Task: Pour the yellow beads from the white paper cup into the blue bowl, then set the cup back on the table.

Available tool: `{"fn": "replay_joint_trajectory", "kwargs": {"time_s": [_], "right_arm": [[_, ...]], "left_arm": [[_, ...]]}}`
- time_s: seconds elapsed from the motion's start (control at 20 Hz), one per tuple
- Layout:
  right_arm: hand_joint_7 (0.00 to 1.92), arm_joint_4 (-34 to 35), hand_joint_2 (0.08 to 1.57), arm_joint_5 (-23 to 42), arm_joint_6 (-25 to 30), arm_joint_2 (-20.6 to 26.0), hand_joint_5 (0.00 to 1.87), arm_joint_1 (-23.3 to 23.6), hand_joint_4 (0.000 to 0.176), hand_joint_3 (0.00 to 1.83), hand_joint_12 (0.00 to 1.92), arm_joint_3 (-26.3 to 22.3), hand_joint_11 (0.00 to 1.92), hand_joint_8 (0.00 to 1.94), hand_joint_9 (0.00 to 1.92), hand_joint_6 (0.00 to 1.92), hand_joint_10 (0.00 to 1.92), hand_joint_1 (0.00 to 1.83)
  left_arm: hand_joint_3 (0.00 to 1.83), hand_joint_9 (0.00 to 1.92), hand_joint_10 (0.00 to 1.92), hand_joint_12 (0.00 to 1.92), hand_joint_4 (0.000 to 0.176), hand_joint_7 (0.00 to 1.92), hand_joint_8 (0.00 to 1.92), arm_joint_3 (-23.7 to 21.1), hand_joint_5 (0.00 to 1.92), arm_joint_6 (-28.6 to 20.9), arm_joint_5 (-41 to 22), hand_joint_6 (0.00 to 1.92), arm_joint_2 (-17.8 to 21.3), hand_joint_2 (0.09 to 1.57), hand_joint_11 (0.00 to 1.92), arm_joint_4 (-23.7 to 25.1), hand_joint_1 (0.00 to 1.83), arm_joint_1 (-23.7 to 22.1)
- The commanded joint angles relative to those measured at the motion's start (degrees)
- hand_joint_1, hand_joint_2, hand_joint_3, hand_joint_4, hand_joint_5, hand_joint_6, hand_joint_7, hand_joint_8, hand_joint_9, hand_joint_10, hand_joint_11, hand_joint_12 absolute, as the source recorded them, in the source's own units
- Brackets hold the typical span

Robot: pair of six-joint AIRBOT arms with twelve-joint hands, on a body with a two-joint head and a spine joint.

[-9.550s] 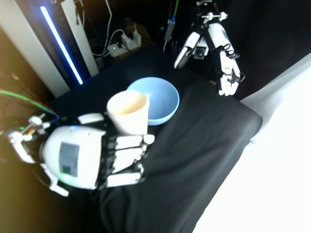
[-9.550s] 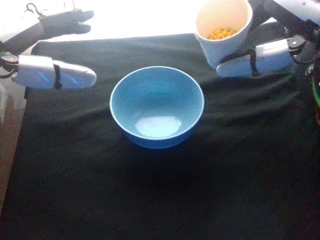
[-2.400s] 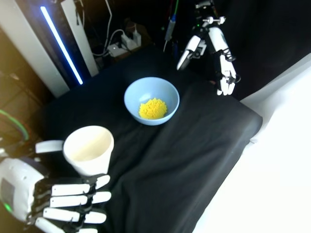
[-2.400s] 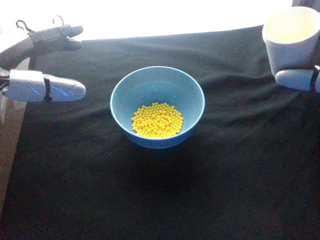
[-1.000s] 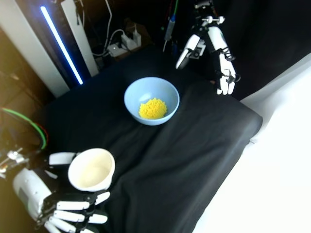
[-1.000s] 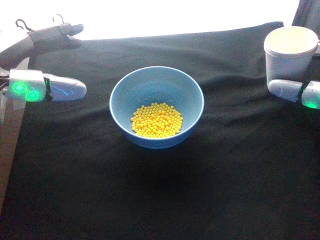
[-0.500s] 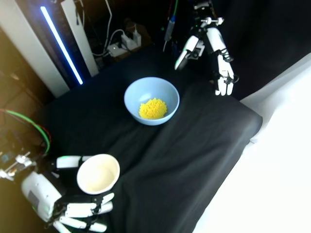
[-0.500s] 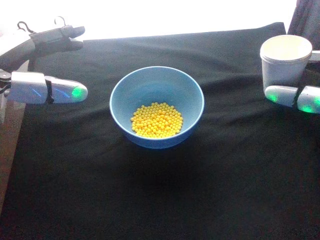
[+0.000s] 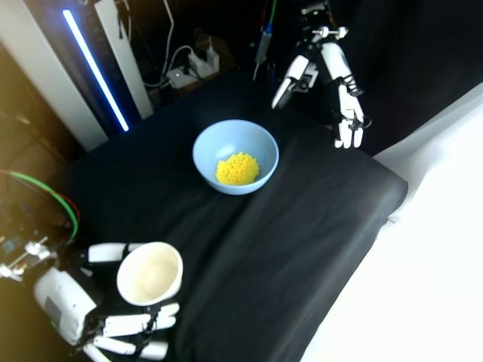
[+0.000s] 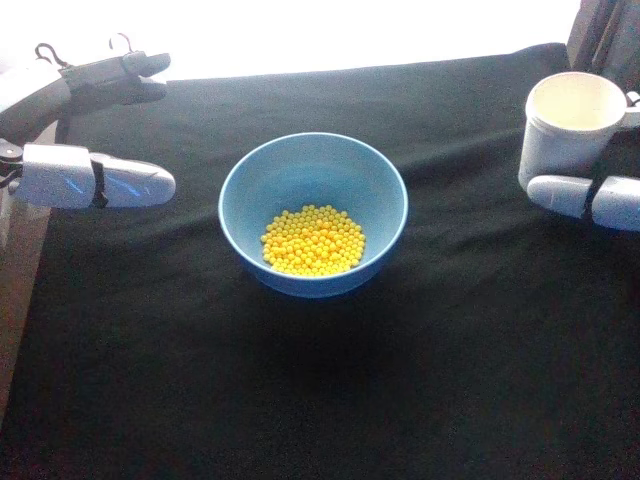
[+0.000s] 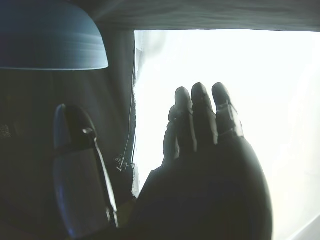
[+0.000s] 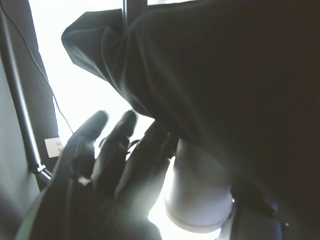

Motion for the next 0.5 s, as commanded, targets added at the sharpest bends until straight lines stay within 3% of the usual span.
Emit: {"fn": "replay_joint_trajectory", "kwargs": {"time_s": [0.0, 0.05, 0.1, 0.15, 0.2, 0.25, 0.45], "right_arm": [[0.43, -0.6, 0.62, 6.53, 0.59, 0.08, 0.67, 0.34, 0.035, 0.0, 0.0, 0.54, 0.0, 0.0, 0.01, 0.0, 0.0, 0.91], [0.35, -0.67, 0.56, 6.53, 0.59, 0.09, 0.57, 0.34, 0.048, 0.0, 0.0, 0.57, 0.0, 0.0, 0.0, 0.0, 0.0, 0.95], [0.17, -0.83, 0.57, 6.53, 0.59, 0.12, 0.45, 0.34, 0.109, 0.0, 0.0, 0.58, 0.0, 0.0, 0.0, 0.0, 0.0, 0.98], [0.09, -0.88, 0.55, 6.53, 0.59, 0.12, 0.31, 0.34, 0.145, 0.0, 0.0, 0.61, 0.0, 0.0, 0.0, 0.0, 0.0, 0.98], [0.02, -0.99, 0.52, 6.53, 0.59, 0.13, 0.08, 0.34, 0.17, 0.0, 0.0, 0.61, 0.0, 0.0, 0.0, 0.0, 0.0, 0.98], [0.0, -1.06, 0.45, 6.53, 0.59, 0.13, 0.02, 0.34, 0.175, 0.0, 0.0, 0.61, 0.0, 0.0, 0.0, 0.0, 0.0, 0.95], [0.0, -1.7, 0.4, 6.56, 0.82, 0.35, 0.0, 0.34, 0.176, 0.0, 0.0, 0.45, 0.0, 0.0, 0.0, 0.0, 0.0, 0.88]], "left_arm": [[0.0, 0.32, 0.01, 0.52, 0.0, 0.41, 0.0, 0.12, 0.23, -0.59, -6.8, 0.0, -0.24, 0.84, 0.0, -1.59, 0.8, -0.39], [0.0, 0.31, 0.0, 0.5, 0.0, 0.4, 0.0, 0.17, 0.23, -0.59, -6.79, 0.0, -0.29, 0.85, 0.0, -1.59, 0.82, -0.39], [0.0, 0.29, 0.0, 0.48, 0.0, 0.37, 0.0, 0.23, 0.22, -0.59, -6.8, 0.0, -0.37, 0.86, 0.0, -1.59, 0.82, -0.34], [0.0, 0.29, 0.0, 0.46, 0.0, 0.36, 0.0, 0.25, 0.22, -0.59, -6.79, 0.0, -0.42, 0.86, 0.0, -1.59, 0.84, -0.34], [0.0, 0.24, 0.0, 0.43, 0.0, 0.3, 0.0, 0.25, 0.21, -0.59, -6.8, 0.0, -0.45, 0.86, 0.0, -1.59, 0.83, -0.33], [0.0, 0.23, 0.0, 0.44, 0.0, 0.28, 0.0, 0.27, 0.21, -0.59, -6.79, 0.0, -0.46, 0.86, 0.0, -1.59, 0.82, -0.33], [0.0, 0.21, 0.0, 0.39, 0.0, 0.27, 0.0, 0.3, 0.19, -0.82, -6.83, 0.0, -0.46, 0.88, 0.0, -1.6, 0.82, -0.2]]}}
